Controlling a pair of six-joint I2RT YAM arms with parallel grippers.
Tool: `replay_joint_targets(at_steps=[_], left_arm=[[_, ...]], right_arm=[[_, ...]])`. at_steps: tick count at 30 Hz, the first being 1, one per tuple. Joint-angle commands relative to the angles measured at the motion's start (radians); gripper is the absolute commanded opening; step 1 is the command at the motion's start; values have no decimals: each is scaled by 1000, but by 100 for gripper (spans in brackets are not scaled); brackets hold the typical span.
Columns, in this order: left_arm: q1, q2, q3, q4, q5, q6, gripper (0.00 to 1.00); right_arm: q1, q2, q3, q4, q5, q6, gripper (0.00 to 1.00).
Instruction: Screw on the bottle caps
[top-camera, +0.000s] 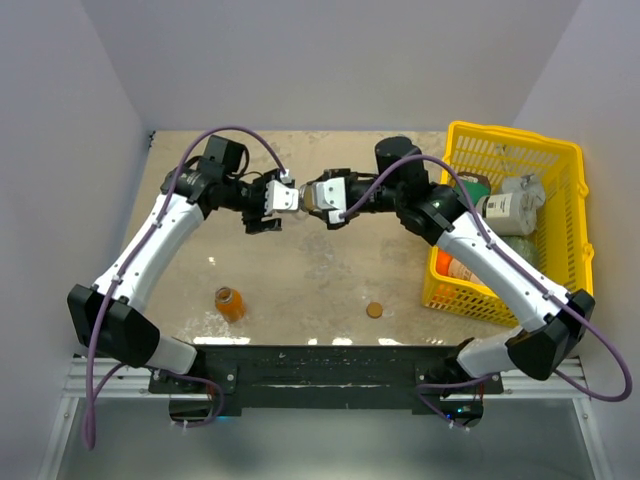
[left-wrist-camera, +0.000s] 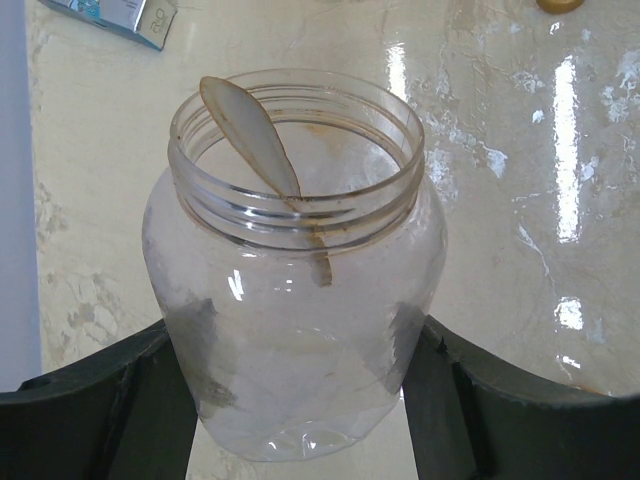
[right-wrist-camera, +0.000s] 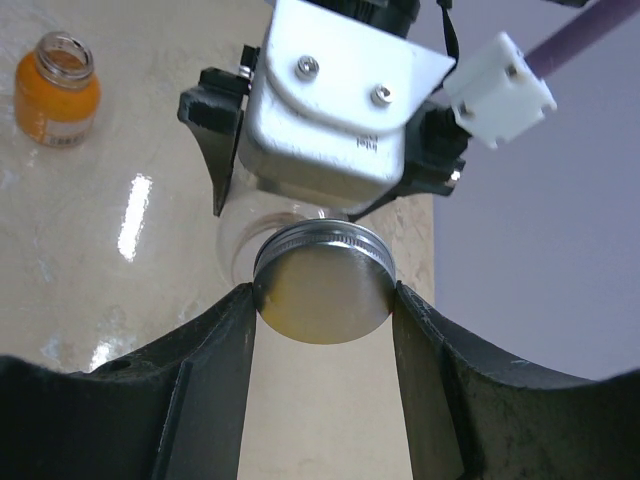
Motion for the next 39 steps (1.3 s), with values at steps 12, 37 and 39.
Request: replay_joint_targets(at_steps=[12, 37, 39], left_arm=[[-11, -67, 13, 42, 12, -38, 0], [-29, -20, 76, 2, -34, -29, 0], [-34, -17, 79, -2, -49, -22, 0]], right_arm=[[16, 60, 77, -104, -15, -102, 35], [65, 113, 107, -138, 61, -245, 36], [68, 122, 123, -140, 77, -243, 36]])
